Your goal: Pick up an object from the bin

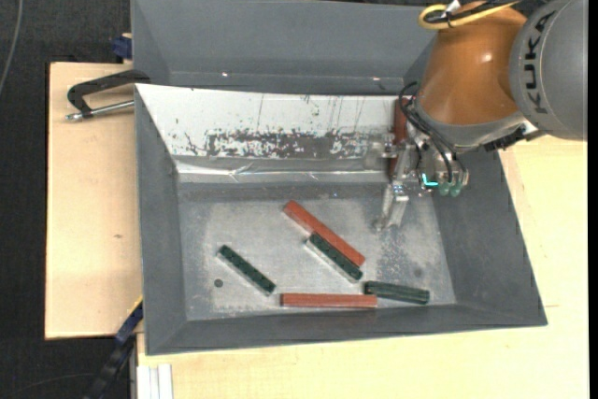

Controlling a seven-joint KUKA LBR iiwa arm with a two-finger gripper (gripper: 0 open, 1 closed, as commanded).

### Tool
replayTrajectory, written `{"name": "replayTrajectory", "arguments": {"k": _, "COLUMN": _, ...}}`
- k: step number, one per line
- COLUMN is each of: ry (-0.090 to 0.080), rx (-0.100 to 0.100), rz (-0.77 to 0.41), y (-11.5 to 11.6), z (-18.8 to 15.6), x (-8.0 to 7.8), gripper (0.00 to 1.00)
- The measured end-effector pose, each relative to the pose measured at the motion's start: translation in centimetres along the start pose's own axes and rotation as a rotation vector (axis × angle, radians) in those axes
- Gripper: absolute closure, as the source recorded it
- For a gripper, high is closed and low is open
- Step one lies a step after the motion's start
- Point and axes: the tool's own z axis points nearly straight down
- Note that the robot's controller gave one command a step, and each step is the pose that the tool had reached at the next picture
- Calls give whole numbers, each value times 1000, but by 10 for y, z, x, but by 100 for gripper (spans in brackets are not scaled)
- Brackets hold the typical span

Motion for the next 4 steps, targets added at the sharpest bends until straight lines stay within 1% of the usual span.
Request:
{"name": "replayTrajectory", "arguments": {"k": 1, "ry": -8, "rx": 1, "rz": -1, "y": 0, "z": -4, "x": -2, "gripper": 0}}
{"name": "replayTrajectory", "arguments": {"k": 2, "ry": -12, "rx": 0, "rz": 2, "y": 40, "z": 67, "x": 31, "gripper": 0}}
{"name": "replayTrajectory", "arguments": {"k": 3, "ry": -6, "rx": 0, "rz": -20, "y": 49, "z": 56, "x": 40, "gripper": 0}}
{"name": "replayTrajectory", "arguments": {"k": 4, "ry": -11, "rx": -1, "rz": 81, "y": 46, "z": 42, "x": 46, "gripper": 0}}
